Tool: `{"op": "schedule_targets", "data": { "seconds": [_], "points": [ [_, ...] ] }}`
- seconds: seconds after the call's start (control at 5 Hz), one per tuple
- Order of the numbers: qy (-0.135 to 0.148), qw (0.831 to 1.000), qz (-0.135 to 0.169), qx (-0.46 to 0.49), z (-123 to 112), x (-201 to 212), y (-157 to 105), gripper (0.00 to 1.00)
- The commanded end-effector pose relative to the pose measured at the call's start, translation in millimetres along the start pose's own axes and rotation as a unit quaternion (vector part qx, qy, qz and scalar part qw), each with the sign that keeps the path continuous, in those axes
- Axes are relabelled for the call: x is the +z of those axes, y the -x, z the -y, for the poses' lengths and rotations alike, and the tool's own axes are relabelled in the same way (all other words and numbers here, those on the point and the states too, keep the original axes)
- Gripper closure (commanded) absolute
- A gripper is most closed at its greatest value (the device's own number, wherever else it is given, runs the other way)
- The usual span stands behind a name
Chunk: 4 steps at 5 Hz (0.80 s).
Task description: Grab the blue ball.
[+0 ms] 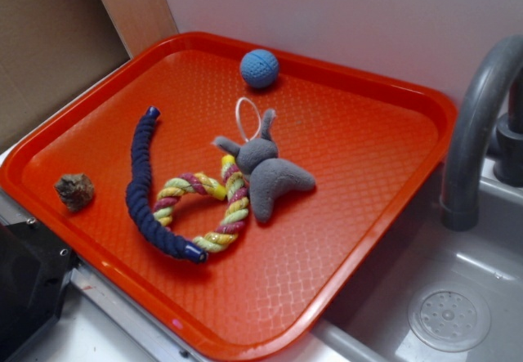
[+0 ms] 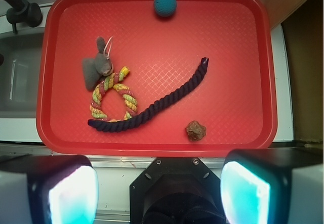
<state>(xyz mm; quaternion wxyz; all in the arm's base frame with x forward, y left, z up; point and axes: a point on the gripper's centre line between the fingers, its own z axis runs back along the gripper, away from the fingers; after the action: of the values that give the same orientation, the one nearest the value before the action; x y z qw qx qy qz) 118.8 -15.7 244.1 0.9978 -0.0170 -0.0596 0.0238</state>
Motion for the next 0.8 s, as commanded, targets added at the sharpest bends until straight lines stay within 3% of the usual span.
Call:
{"op": "schedule_targets", "data": {
  "seconds": [0.0,0.2,0.4,0.6],
  "points": [
    [0.0,1.0,0.0,0.0,0.0,0.0,0.0,0.0],
    [-0.051,0.996,0.026,0.07,0.9,-55.6,-43.6,0.0],
    [-0.041,0.997,0.051,0.046,4.1,-94.9,-91.3,0.0],
    [-0.04,0.995,0.095,0.007,5.4,-132.5,-138.6,0.0]
  ]
}}
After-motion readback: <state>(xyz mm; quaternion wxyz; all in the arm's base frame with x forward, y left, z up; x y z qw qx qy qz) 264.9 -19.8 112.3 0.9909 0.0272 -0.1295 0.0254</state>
